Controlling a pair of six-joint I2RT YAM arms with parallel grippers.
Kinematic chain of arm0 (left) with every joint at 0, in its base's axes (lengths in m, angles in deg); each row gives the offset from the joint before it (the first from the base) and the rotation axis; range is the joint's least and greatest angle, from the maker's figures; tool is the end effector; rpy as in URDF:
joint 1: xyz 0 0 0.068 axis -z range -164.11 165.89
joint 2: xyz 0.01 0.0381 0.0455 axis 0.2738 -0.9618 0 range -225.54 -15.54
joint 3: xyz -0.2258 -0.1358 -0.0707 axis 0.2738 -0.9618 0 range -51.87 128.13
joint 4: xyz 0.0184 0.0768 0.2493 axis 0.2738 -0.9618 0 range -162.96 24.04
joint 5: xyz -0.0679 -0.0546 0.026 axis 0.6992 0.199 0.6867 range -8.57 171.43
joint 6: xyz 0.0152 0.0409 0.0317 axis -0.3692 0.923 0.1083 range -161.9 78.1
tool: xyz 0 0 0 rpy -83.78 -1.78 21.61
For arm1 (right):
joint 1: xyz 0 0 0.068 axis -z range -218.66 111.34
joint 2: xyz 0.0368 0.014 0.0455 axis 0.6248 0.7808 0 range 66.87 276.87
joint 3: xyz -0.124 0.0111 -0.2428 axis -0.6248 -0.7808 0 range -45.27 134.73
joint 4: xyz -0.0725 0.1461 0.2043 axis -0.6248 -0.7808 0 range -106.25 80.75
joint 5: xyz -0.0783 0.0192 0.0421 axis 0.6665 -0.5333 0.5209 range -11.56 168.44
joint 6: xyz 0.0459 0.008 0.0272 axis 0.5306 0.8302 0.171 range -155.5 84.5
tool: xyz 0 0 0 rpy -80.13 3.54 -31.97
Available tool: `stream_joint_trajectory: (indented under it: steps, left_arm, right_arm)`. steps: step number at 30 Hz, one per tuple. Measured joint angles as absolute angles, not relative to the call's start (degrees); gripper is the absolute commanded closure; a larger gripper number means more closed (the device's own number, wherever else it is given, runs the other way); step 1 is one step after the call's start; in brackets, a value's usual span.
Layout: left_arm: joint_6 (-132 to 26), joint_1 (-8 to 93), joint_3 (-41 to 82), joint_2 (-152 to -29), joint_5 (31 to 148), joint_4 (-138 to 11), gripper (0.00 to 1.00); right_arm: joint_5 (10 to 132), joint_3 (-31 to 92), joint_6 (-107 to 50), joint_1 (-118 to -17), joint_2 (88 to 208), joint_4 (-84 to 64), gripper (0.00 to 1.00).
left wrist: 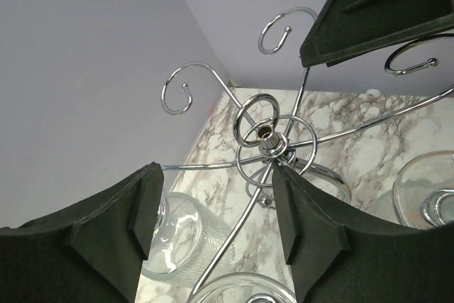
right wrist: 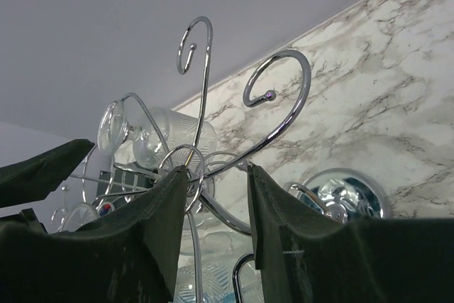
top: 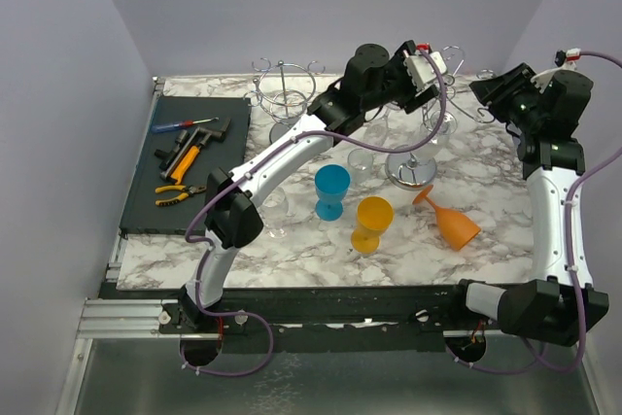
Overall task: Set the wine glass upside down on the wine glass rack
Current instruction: Adjust the wine rack at the center of the board.
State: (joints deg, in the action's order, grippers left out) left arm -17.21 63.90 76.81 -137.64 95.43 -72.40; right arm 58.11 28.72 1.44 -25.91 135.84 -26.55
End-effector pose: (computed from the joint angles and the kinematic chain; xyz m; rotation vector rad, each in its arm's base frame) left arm 0.3318 -0.3814 0.4250 1.0926 1.1568 -0.5100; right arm 0.2651 -0.0474 0.4183 0.5192 1.7380 0.6179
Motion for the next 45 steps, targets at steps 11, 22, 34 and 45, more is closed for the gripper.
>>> stream_joint_trajectory:
  steps: [11,22,34,45]
  left_arm:
    - [-27.4,63.7,78.4,-135.7,99.1,-75.6,0.05]
    - [-37.0,62.1,79.9,-129.6,101.7,-75.7,0.01]
    - [-40.5,53.4,67.8,-112.6,101.7,-81.8,0.01]
    - [-40.8,47.3,58.0,-101.7,101.7,-86.4,0.01]
  right_arm:
    - [58.2,35.7,-4.6,-25.9,135.7,-34.9,0.43]
    - [54.0,49.1,-15.5,-25.9,138.7,-40.5,0.41]
    - [40.7,53.2,-31.6,-29.1,146.6,-45.5,0.34]
    - [42.3,52.9,-44.9,-35.4,147.2,-47.1,0.36]
